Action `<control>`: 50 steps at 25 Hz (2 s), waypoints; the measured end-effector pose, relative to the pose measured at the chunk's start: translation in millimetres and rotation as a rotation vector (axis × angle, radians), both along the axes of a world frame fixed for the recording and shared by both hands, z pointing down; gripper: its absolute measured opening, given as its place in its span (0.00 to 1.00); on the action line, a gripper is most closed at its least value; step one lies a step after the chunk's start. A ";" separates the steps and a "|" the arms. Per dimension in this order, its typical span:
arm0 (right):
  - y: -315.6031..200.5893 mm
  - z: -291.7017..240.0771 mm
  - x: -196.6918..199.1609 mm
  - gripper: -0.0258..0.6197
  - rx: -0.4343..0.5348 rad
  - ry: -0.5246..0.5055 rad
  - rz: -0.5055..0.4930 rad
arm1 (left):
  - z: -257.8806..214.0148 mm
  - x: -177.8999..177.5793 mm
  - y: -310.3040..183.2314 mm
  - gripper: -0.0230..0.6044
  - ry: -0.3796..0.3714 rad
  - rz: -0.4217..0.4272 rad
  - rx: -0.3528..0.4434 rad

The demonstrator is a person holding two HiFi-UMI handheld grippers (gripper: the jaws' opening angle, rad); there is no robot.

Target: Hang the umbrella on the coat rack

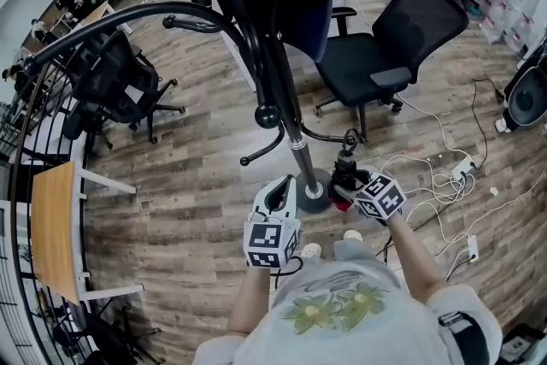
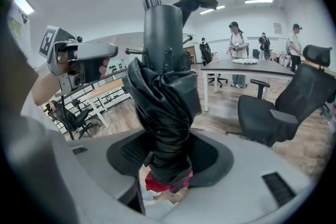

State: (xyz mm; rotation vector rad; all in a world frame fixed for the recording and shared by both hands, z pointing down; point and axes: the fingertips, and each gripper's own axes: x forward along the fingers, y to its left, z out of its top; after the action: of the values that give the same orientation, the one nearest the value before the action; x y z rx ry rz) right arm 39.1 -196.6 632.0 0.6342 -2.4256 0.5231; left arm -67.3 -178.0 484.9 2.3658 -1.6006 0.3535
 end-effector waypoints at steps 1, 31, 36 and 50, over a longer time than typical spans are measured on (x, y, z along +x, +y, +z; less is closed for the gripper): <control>-0.1 1.4 0.1 0.37 -0.002 0.001 0.000 | 0.5 -0.3 0.1 0.04 -0.001 -0.002 -0.001; -1.6 29.6 -21.3 0.37 -0.040 0.056 -0.058 | 1.8 -20.0 6.3 0.04 -0.012 -0.041 -0.010; -3.5 35.2 -25.8 0.37 -0.038 0.064 -0.063 | 3.4 -19.6 8.1 0.04 -0.012 -0.042 -0.013; -9.6 53.5 -34.5 0.37 -0.045 0.114 -0.070 | 6.7 -24.3 9.2 0.04 -0.009 -0.047 -0.019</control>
State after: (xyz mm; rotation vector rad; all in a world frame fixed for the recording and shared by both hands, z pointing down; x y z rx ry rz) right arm 4.7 -206.2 685.5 0.5433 -2.3131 0.4982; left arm -91.6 -168.8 491.6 2.3122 -1.6463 0.3684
